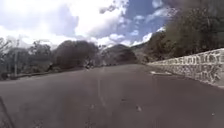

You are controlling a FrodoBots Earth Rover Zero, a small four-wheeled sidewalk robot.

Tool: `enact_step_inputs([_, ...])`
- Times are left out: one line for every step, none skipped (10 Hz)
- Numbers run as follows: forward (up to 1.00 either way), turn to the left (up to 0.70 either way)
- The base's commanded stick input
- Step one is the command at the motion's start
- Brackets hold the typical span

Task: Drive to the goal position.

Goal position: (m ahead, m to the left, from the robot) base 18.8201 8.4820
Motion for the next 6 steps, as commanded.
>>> enact_step_inputs([0.7,-0.09])
enact_step_inputs([0.7,-0.06])
enact_step_inputs([0.7,-0.03])
enact_step_inputs([0.7,0.0])
enact_step_inputs([0.7,0.0])
enact_step_inputs([0.7,0.0])
